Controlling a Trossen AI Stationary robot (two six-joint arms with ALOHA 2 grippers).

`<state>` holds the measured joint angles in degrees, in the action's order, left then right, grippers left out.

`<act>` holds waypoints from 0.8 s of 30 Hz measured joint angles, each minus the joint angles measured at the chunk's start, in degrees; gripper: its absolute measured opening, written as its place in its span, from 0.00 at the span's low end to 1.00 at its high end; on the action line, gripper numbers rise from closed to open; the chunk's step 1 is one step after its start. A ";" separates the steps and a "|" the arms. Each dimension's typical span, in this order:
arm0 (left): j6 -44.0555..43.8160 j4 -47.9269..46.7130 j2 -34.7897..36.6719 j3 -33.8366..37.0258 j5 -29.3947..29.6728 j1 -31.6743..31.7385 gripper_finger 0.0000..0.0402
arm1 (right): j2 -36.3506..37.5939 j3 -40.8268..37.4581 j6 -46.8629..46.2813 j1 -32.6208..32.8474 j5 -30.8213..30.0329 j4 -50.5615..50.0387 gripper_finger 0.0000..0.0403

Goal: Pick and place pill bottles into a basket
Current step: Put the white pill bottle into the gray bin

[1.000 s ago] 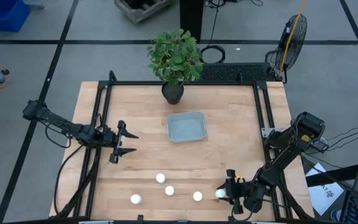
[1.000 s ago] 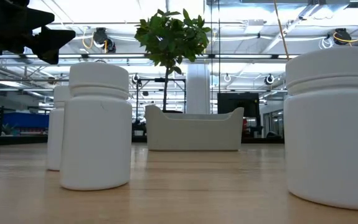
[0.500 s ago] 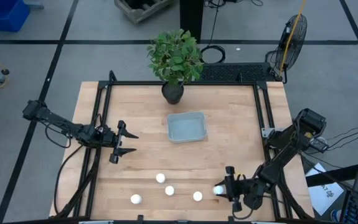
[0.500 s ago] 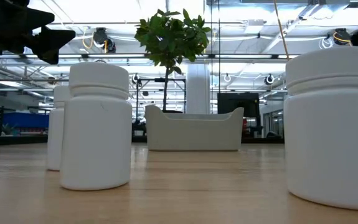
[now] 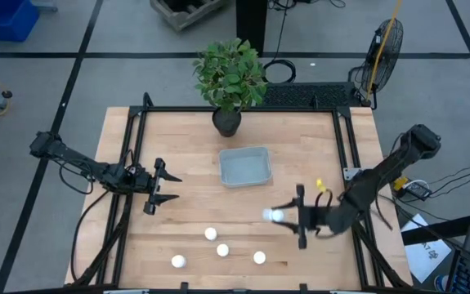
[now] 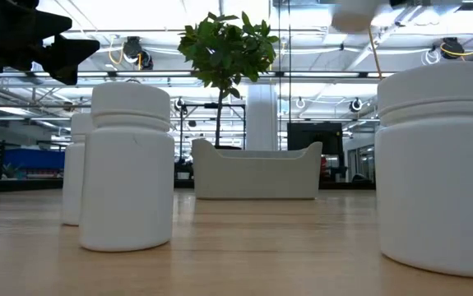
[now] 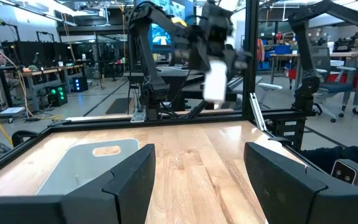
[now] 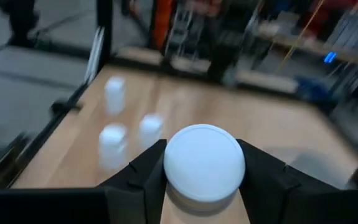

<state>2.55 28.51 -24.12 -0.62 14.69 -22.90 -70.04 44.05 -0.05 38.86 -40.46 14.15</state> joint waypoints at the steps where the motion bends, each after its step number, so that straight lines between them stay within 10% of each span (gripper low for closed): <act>1: 0.00 -0.02 0.00 0.00 -0.02 -0.01 0.62 | 1.02 0.00 2.44 -1.32 0.03 1.76 0.37; 9: -0.02 -0.01 0.00 0.01 -0.01 0.00 0.62 | 4.92 0.00 15.39 -12.59 0.64 11.32 0.39; 24: 0.00 0.00 0.00 0.00 0.00 -0.01 0.62 | 0.74 0.00 6.35 -39.22 29.18 11.76 0.37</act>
<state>2.55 28.51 -24.12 -0.62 14.70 -22.92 -69.30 44.05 6.30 -0.36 -11.28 25.91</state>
